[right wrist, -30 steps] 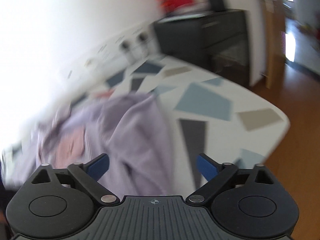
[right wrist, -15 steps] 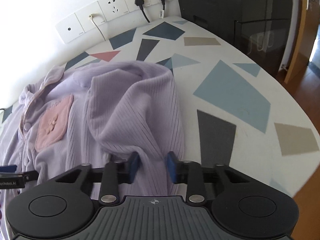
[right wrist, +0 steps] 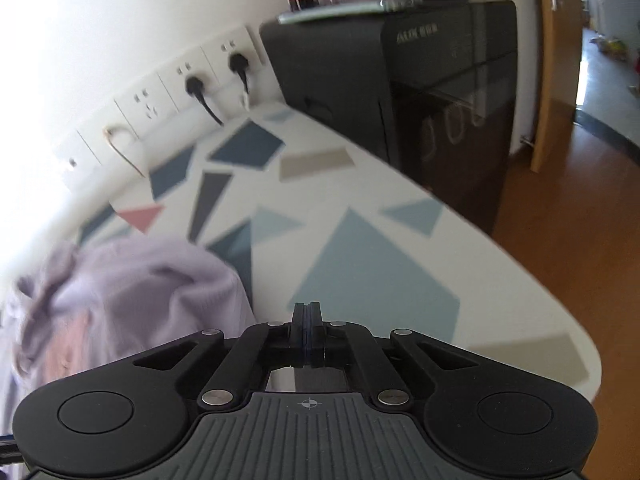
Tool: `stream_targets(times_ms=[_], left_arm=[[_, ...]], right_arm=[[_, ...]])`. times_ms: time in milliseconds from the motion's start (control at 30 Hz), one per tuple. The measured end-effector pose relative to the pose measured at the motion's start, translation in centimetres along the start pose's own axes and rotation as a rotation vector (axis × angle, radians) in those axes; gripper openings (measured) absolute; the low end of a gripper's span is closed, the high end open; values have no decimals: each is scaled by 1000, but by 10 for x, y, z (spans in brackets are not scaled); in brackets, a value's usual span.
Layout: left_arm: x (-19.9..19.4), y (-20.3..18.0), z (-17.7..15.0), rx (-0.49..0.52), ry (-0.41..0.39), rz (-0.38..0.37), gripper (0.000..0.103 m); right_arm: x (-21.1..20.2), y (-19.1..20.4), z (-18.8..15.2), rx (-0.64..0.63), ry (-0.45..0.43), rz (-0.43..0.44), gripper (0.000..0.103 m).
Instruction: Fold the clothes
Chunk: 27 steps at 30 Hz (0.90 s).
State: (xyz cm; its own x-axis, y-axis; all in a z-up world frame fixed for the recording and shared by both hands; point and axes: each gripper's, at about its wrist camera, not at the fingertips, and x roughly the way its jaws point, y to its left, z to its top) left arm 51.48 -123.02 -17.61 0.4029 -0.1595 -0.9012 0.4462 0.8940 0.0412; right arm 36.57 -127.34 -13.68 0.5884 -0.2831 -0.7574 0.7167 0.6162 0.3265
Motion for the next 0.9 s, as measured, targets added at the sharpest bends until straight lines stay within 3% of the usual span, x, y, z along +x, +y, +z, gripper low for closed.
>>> stream_targets(times_ms=[33,67,100,233,333,400,600,900], left_arm=[[0,0,0,-6,2,2,103],[0,0,0,-10,1,5,103],[0,-1,0,-13,0,7,103],[0,0,0,-17,-4,7,103],[0,0,0,-15,-4,5,103],[0,0,0,-11,-6,4,103],[1,1,1,-2,-5,-3,103],[1,2,0,-1,-9,-5,103]], right_arm=[[0,-1,3,-12,18,24,22],[0,-3,6,-24,35,47,46],[0,0,5,-50,50,72,57],[12,19,-14,-173,120,125,63],[24,33,-27,-240,169,138,53],[27,34,-28,-212,160,138,31],[13,21,-19,-93,94,142,8],[-32,-13,2,148,-146,57,5]])
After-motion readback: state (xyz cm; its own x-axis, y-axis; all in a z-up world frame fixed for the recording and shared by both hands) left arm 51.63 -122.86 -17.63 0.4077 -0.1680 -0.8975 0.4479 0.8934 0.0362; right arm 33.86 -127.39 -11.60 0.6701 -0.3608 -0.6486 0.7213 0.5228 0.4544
